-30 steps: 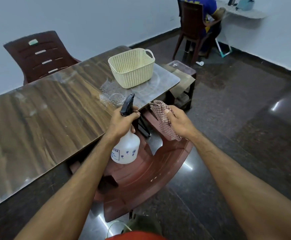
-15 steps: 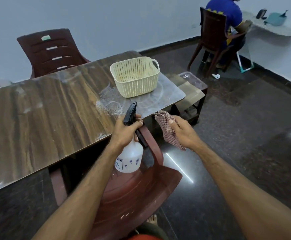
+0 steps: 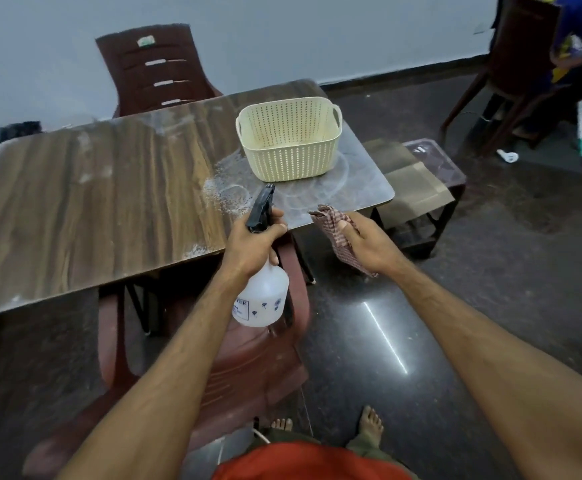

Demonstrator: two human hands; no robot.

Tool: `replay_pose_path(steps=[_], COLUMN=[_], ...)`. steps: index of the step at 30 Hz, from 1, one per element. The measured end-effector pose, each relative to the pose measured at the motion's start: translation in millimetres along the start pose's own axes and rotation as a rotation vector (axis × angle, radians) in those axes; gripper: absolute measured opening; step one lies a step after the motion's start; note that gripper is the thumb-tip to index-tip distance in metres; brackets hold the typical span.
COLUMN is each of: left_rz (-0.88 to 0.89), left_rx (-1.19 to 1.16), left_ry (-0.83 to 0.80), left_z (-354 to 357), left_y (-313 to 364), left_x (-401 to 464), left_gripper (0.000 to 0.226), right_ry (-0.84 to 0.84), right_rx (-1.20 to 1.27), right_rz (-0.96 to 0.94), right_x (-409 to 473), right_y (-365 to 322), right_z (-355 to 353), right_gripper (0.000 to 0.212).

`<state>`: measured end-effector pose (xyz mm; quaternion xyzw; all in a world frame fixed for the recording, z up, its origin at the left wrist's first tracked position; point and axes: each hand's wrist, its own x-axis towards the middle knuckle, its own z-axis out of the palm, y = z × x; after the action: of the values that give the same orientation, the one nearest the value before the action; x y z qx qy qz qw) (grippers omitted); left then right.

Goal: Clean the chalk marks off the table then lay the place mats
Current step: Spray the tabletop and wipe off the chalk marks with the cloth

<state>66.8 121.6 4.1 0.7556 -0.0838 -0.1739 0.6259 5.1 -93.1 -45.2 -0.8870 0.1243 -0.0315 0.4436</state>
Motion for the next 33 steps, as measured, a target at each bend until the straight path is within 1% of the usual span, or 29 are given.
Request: replay_pose_path(steps=[5,9,18,26,30,33], left_rz=[-0.014,-0.022,-0.023,0.003,0.041,0.087], left_rx=[-0.013,-0.068,-0.081,-0.094,-0.139,-0.146], left_ry=[0.120,0.213,0.321,0.360,0.366,0.365], left_z=[45,67,88,87,76,59], left_y=[11,17,25,29,49,68], left_x=[-5,-6,24,105,150,184], left_gripper=[0.018,0.018,0.011,0.013,0.014,0.012], right_ry=[-0.114,-0.208,-0.287,-0.292,-0.311,-0.299], right_rx=[-0.049,-0.090,-0.068,-0.065,-0.054,0.030], right_rz=[-0.042,-0.093,-0.142,-0.173,-0.197,-0.202], right_x=[13,25,71,151,204,244], right_y=[21,36,57,59,35,10], right_z=[-37,-57,-74,-82,-90,-97], right_gripper=[0.032,0.030,0.031,0.032,0.037,0.034])
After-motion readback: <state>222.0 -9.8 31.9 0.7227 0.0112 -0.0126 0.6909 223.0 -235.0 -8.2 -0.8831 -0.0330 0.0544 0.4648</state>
